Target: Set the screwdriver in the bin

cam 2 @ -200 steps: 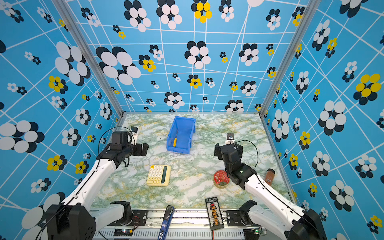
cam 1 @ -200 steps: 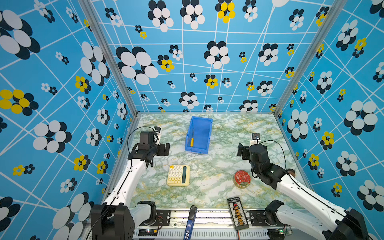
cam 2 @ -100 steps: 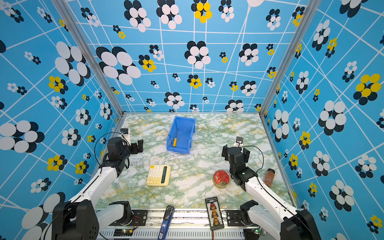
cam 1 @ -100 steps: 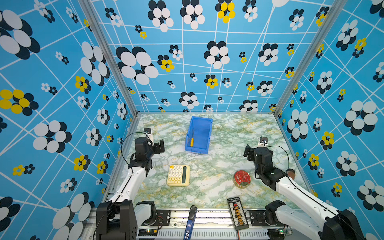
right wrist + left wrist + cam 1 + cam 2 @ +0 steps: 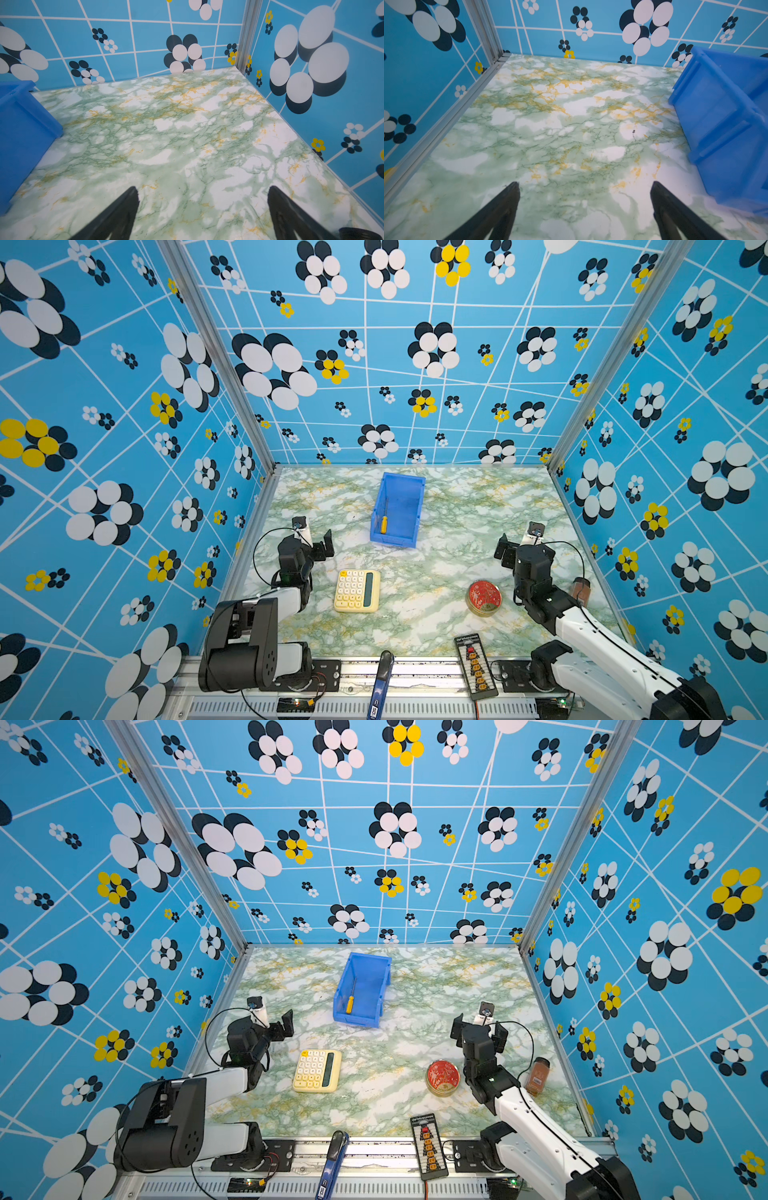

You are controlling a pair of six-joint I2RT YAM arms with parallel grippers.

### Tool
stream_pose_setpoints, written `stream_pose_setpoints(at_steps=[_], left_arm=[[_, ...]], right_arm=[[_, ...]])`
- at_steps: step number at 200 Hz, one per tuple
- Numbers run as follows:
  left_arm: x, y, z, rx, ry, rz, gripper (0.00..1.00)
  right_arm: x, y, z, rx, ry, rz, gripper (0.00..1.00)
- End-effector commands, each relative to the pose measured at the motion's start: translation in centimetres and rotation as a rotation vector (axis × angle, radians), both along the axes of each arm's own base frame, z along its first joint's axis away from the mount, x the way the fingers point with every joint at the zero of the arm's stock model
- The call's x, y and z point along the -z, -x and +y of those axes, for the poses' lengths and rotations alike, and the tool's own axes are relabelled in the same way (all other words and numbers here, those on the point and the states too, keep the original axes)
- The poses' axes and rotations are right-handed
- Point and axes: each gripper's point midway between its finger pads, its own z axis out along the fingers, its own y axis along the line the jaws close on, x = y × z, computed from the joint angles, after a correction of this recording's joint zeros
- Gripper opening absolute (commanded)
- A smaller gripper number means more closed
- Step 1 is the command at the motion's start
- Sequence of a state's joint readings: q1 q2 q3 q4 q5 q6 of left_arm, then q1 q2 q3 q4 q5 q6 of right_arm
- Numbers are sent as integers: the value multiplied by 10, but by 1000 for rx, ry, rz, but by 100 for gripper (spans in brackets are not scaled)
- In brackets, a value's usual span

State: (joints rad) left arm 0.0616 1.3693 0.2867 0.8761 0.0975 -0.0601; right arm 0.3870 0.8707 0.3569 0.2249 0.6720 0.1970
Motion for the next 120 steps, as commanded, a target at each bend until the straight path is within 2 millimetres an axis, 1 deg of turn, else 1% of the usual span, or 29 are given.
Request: stream_pose_setpoints(at_steps=[1, 28, 41, 50, 59, 74, 79, 104, 120], left_arm=[[-9, 1, 2, -20, -9, -95, 99], [-3, 6, -2, -7, -15, -136, 99], [5, 4, -2, -6, -18, -135, 99], [3, 4, -3, -5, -19, -162, 99], [4, 6, -6, 13, -26, -152, 99], [5, 6, -4, -1, -24, -145, 99], [5, 5, -3, -7, -24, -147, 99], [5, 5, -2, -16, -23, -138, 99], [6, 5, 0, -26, -21, -138, 99]], right_arm=[[-9, 5, -13, 36, 84, -31, 99], [-6, 14, -27, 71, 143, -35, 99], [-3, 16, -35, 92, 132, -52, 99], [0, 16, -39, 98, 119, -60, 99], [2, 16, -42, 101, 104, -73, 99], [4, 13, -45, 101, 89, -94, 99], [6, 10, -42, 78, 80, -90, 99], [14, -1, -50, 93, 25, -102, 99], [22, -11, -54, 94, -12, -107, 99]])
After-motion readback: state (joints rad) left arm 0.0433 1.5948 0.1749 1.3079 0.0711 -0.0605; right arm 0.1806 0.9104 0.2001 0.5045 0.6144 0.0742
